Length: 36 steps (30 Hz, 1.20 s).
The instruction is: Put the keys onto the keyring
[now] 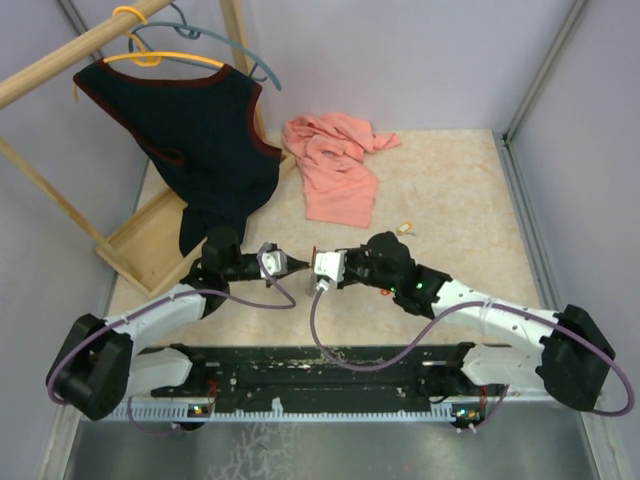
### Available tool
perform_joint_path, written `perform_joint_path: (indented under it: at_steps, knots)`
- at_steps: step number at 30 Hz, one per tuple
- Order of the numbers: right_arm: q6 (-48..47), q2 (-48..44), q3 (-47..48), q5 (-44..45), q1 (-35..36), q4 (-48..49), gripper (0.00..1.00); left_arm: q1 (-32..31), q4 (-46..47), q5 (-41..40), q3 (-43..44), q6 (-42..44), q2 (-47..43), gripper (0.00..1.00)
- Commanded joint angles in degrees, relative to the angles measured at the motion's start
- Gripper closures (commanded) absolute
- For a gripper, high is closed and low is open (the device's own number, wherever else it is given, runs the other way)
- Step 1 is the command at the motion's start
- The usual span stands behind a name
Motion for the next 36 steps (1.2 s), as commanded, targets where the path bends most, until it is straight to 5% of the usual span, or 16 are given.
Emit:
perform_joint_path:
  at_steps: [1,36]
  knots:
    - [-6.91,-1.83,-0.83,3.21,2.04,4.77,1.0,0.12,-0.56,2.18,1.51,-0.22,-1.18,1.0]
    - [-12.6,1.56,-0.25,2.89,5.64,6.31,1.0,0.09,-1.42,1.04,2.65,-2.51,-0.99,1.0]
